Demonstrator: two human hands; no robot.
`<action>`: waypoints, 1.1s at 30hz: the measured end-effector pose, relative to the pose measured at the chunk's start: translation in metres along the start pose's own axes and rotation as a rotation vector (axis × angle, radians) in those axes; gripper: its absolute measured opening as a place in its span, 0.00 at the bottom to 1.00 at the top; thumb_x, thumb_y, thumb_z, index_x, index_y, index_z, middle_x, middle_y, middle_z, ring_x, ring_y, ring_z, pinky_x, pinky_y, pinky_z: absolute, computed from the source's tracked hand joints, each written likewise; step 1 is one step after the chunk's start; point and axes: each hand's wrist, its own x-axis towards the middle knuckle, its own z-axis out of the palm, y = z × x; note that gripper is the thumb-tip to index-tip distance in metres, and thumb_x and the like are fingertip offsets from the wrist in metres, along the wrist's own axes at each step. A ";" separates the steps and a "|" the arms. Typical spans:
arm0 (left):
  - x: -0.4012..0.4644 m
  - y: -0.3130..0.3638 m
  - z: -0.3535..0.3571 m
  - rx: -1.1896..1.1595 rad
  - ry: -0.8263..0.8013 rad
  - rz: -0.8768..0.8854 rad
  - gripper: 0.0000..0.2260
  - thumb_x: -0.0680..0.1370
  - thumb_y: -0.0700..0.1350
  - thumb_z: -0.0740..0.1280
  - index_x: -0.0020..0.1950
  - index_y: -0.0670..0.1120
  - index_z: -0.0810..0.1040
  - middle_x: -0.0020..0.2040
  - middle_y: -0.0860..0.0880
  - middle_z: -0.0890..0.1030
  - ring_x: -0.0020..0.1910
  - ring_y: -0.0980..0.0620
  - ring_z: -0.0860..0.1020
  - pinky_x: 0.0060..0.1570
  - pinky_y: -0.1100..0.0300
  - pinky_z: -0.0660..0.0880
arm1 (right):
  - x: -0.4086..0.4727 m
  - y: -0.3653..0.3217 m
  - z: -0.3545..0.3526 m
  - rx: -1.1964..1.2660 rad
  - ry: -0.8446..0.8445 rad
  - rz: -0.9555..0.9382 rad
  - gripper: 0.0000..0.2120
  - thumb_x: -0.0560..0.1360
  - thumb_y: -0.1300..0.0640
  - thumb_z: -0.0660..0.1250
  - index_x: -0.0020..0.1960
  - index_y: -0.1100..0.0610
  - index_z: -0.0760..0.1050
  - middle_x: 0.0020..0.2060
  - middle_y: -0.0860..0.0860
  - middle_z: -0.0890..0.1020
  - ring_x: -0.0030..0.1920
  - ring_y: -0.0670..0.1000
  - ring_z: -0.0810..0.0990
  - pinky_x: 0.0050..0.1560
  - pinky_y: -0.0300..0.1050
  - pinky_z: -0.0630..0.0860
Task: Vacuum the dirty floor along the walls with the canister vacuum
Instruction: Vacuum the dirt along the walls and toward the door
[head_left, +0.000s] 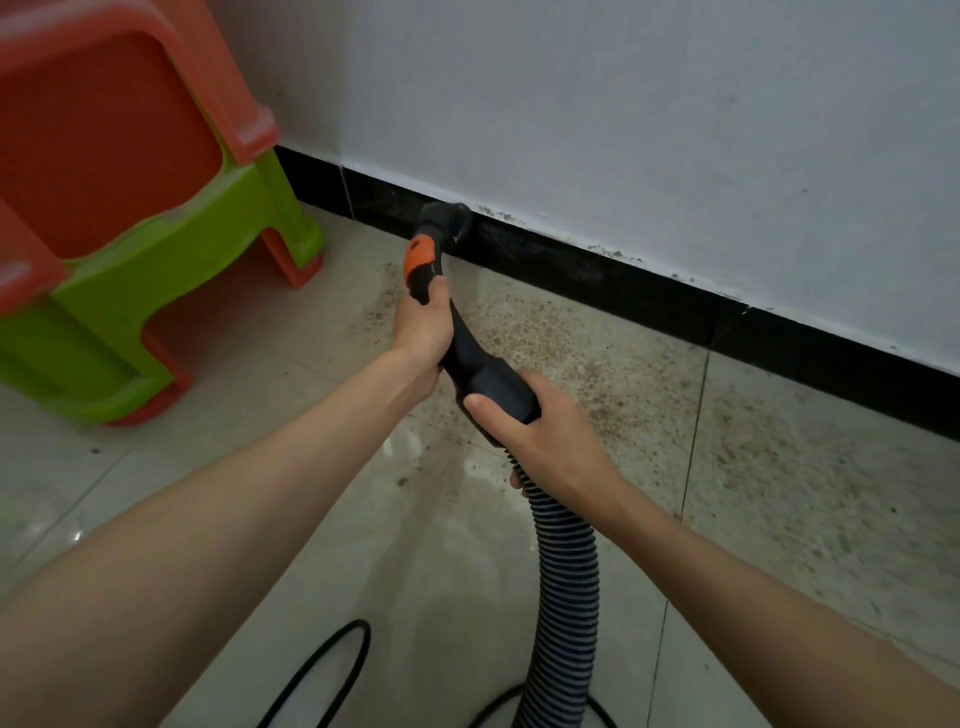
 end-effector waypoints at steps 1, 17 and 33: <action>-0.001 0.003 0.000 -0.009 0.003 0.027 0.20 0.82 0.52 0.56 0.69 0.41 0.67 0.56 0.44 0.76 0.58 0.45 0.76 0.57 0.54 0.74 | 0.000 -0.002 -0.002 -0.005 0.009 -0.017 0.14 0.75 0.43 0.68 0.54 0.51 0.72 0.41 0.51 0.79 0.23 0.50 0.78 0.25 0.44 0.78; -0.050 0.011 0.045 0.092 -0.130 0.019 0.22 0.82 0.53 0.55 0.72 0.42 0.62 0.61 0.41 0.74 0.58 0.43 0.75 0.58 0.50 0.75 | -0.042 0.009 -0.037 0.039 0.149 -0.005 0.11 0.75 0.44 0.68 0.52 0.46 0.71 0.41 0.51 0.79 0.24 0.48 0.78 0.23 0.40 0.76; -0.116 -0.013 0.117 0.186 -0.424 -0.005 0.24 0.82 0.53 0.56 0.73 0.40 0.60 0.65 0.40 0.73 0.61 0.42 0.74 0.57 0.51 0.74 | -0.121 0.035 -0.071 0.132 0.383 0.118 0.12 0.76 0.46 0.68 0.53 0.52 0.73 0.37 0.54 0.80 0.24 0.51 0.78 0.22 0.40 0.74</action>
